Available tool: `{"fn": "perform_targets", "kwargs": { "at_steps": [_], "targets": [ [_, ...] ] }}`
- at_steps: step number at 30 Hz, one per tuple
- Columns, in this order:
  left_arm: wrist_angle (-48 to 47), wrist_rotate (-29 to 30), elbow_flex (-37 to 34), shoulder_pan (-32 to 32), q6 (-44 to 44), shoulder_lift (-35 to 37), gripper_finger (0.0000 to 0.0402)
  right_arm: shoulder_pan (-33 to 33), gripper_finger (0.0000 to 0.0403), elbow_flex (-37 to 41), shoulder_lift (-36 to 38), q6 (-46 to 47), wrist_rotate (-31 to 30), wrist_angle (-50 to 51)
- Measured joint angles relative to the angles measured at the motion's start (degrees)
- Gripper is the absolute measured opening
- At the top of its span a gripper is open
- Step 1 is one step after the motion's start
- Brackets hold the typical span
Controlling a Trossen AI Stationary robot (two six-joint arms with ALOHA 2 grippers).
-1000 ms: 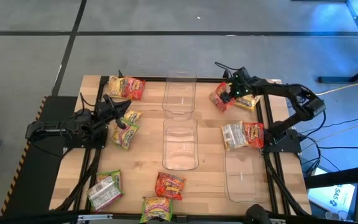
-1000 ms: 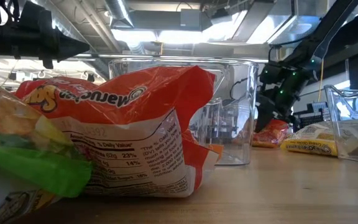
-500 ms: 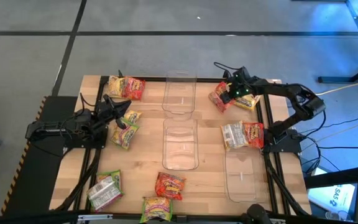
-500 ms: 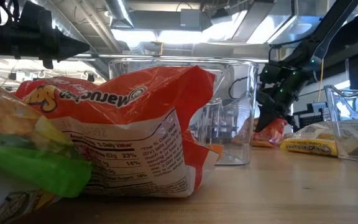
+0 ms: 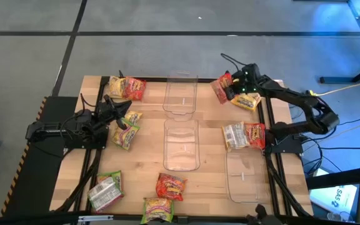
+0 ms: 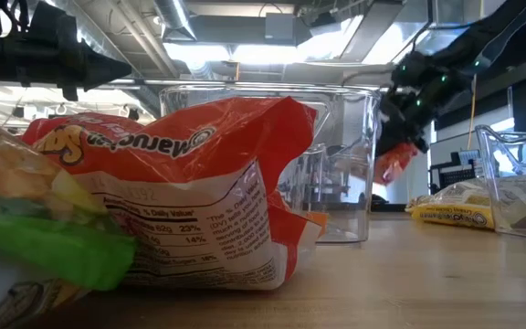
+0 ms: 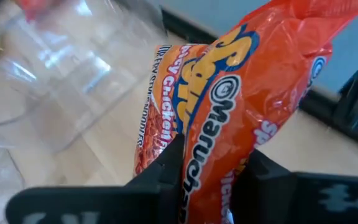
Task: Sort Maruchan noodles
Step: Put the orange noodle pack into the top transparent bin
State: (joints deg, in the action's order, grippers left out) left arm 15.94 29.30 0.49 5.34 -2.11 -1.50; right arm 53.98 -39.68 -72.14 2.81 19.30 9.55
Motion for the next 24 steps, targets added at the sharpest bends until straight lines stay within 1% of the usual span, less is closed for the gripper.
{"fn": "perform_targets", "kwargs": {
  "at_steps": [5,9,11,17,19,24],
  "targets": [
    [0.0,-0.4,0.0,0.0,0.0,0.0,0.0016,-4.8,0.0061,-0.1,5.1,-0.3,-1.5,-5.9],
    [0.0,-1.2,0.0,0.0,0.0,0.0,0.0016,-9.9,0.0061,-0.3,6.4,-0.3,-4.0,-11.3],
    [0.0,-1.4,0.0,0.0,0.0,0.0,0.0016,-12.3,0.0061,-2.1,6.2,-0.5,-6.0,-11.0],
    [0.0,-2.4,0.0,0.0,0.0,0.0,0.0016,-18.4,0.0061,-11.9,3.6,-4.9,-11.0,-8.0],
    [0.0,-2.4,0.0,0.0,0.0,0.0,0.0016,-19.7,0.0061,-15.9,1.6,-6.7,-12.6,-7.0],
    [1.5,-2.5,0.0,0.0,0.1,0.0,0.0016,-21.5,0.0062,-28.8,-5.6,-11.4,-13.3,-2.3]
  ]
}}
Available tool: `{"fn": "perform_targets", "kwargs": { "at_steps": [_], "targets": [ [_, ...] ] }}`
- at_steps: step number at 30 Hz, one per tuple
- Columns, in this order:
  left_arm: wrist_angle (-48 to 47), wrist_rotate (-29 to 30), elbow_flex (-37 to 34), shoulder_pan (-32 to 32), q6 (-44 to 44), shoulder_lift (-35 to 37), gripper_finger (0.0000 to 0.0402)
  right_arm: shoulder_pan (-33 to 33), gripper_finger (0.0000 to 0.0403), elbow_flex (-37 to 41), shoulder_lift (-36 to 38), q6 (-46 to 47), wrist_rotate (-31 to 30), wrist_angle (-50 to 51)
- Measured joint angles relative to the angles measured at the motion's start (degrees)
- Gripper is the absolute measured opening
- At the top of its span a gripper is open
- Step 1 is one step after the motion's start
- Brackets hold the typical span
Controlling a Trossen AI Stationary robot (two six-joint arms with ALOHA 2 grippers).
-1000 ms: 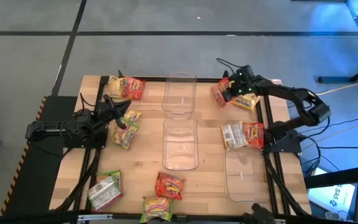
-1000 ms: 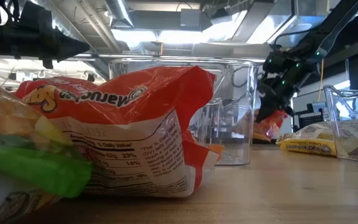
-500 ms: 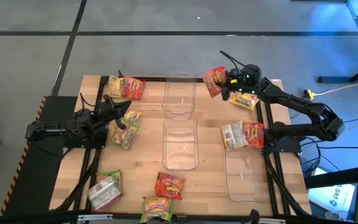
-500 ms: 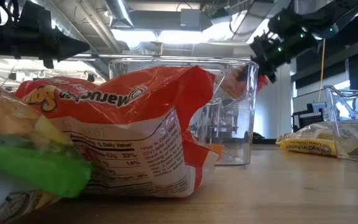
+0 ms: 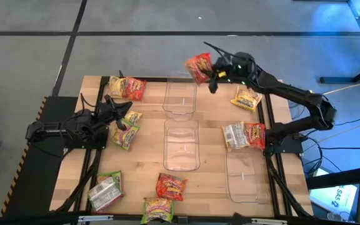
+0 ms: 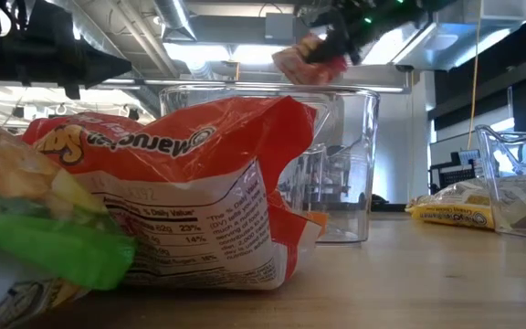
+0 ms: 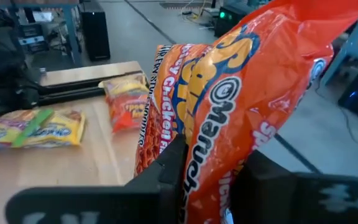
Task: Sort Maruchan noodles
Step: Put the orange noodle pack into the top transparent bin
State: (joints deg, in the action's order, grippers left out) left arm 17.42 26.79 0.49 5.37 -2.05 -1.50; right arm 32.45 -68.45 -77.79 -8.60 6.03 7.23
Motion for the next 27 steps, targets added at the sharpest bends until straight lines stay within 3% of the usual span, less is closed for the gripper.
{"fn": "perform_targets", "kwargs": {
  "at_steps": [7,13,19,27],
  "targets": [
    [0.6,-0.7,0.1,0.0,-1.3,0.0,0.0016,-0.6,0.0062,-22.3,-14.1,-6.6,-0.1,15.5],
    [0.2,-0.8,0.1,0.0,-1.6,0.0,0.0016,-0.6,0.0062,-36.2,-25.4,-12.9,0.2,28.0],
    [-0.8,-1.3,0.0,0.0,-1.1,0.0,0.0016,-1.0,0.0062,-39.0,-32.3,-18.5,3.1,32.8],
    [-2.0,-2.3,0.0,0.0,0.5,0.0,0.0016,-1.3,0.0062,-39.1,-37.6,-26.5,0.4,33.1]
  ]
}}
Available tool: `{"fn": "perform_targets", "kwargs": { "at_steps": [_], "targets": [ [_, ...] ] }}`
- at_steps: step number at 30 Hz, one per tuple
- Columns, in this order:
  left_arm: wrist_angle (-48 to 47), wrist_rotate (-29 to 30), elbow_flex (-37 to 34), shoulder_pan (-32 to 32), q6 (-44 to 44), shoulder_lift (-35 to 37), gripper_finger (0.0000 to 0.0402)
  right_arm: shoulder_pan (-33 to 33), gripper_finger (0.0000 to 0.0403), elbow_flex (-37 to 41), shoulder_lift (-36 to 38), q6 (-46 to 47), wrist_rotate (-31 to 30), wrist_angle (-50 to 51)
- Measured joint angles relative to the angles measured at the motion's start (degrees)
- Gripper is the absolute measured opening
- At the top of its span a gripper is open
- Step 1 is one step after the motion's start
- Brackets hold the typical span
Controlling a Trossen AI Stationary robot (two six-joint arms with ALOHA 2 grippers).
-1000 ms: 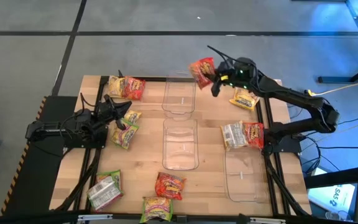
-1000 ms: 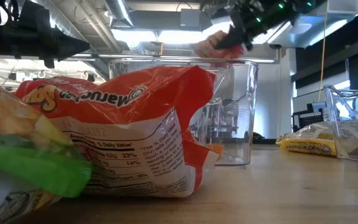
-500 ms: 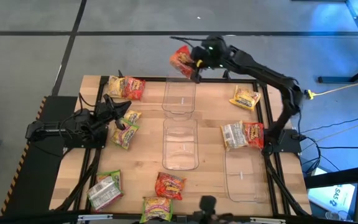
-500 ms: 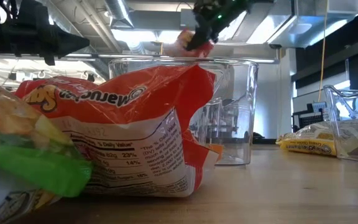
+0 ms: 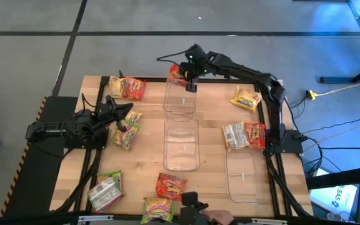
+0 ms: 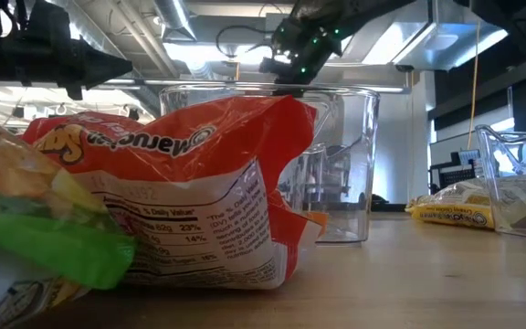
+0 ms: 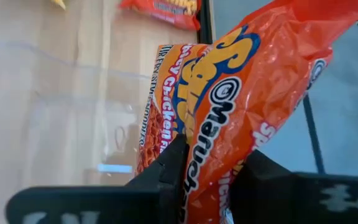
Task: Sort Maruchan noodles
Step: Put the orange noodle pack into the top transparent bin
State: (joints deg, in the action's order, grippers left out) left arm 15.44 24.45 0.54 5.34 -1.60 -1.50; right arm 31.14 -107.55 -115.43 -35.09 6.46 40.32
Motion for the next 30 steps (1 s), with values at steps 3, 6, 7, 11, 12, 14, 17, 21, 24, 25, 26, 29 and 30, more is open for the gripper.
{"fn": "perform_targets", "kwargs": {
  "at_steps": [3,6,7,11,12,14,17,21,24,25,26,29,30],
  "targets": [
    [0.0,0.0,0.0,0.0,0.0,0.0,0.0016,0.0,0.0062,0.0,-1.5,-4.0,-2.9,0.0],
    [0.0,0.0,0.0,0.0,0.0,0.0,0.0016,0.0,0.0062,0.0,-3.1,-6.2,-3.5,-0.9],
    [0.0,0.0,0.0,0.0,0.0,0.0,0.0016,0.0,0.0062,0.0,-3.7,-7.0,-3.5,-1.2],
    [0.0,0.0,0.0,0.0,0.1,0.0,0.0016,0.0,0.0062,0.0,-5.8,-10.3,-4.6,-1.5],
    [0.0,0.0,0.0,0.0,0.1,0.0,0.0016,0.0,0.0062,0.0,-6.4,-10.6,-5.0,-1.4],
    [0.0,0.0,0.0,0.0,0.1,0.0,0.0016,0.0,0.0062,0.0,-7.2,-10.8,-5.9,-1.1],
    [0.0,0.0,0.0,0.0,0.1,0.0,0.0016,0.0,0.0062,0.0,-8.4,-10.8,-6.4,-1.4],
    [0.0,0.0,0.0,0.0,1.3,0.0,0.0016,0.0,0.0062,0.0,-10.1,-9.7,-8.0,-1.2],
    [0.0,0.0,0.0,0.0,1.5,0.0,0.0016,0.0,0.0062,0.0,-10.7,-9.3,-8.1,-1.8],
    [0.0,0.0,0.0,0.0,1.5,0.0,0.0016,0.0,0.0062,0.0,-10.9,-9.3,-8.4,-2.0],
    [0.0,0.0,0.0,0.0,1.5,0.0,0.0016,0.0,0.0062,0.0,-11.1,-9.2,-8.6,-1.9],
    [0.0,-0.1,0.0,0.0,1.5,0.0,0.0016,0.1,0.0062,0.0,-11.1,-9.1,-9.3,-2.1],
    [0.0,-0.1,0.0,0.0,1.5,0.0,0.0016,0.1,0.0062,0.0,-11.1,-9.1,-9.4,-2.3]
  ]
}}
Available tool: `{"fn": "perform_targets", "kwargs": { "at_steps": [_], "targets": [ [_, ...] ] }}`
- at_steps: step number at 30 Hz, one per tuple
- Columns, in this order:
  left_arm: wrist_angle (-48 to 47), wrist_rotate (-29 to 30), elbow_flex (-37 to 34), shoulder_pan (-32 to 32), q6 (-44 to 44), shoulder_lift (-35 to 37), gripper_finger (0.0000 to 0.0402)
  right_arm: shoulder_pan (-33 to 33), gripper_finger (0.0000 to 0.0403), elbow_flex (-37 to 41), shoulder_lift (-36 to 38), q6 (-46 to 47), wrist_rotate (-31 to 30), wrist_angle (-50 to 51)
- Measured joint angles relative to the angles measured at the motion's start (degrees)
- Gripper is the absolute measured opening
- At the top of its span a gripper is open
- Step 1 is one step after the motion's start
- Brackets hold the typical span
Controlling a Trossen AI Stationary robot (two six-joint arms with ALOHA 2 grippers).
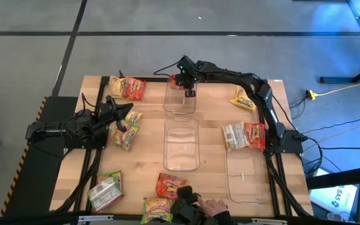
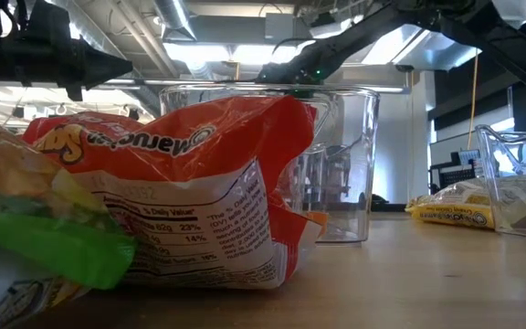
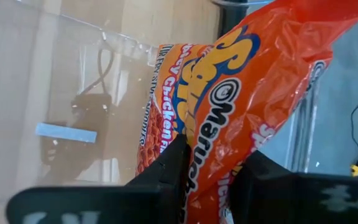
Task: Sort Maruchan noodles
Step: Put the orange noodle pack into the top transparent bin
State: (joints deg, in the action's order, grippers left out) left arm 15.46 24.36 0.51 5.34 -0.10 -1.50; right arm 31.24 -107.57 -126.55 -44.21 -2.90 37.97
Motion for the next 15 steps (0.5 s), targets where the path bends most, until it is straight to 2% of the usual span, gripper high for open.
{"fn": "perform_targets", "kwargs": {
  "at_steps": [7,15],
  "targets": [
    [0.0,0.0,0.0,0.0,0.0,0.0,0.0016,0.0,0.0074,0.0,-0.2,-0.2,-0.1,-1.0],
    [0.0,0.0,0.0,0.0,0.0,0.0,0.0016,-0.1,0.0162,0.0,-0.2,-0.2,-2.1,-1.5]
  ]
}}
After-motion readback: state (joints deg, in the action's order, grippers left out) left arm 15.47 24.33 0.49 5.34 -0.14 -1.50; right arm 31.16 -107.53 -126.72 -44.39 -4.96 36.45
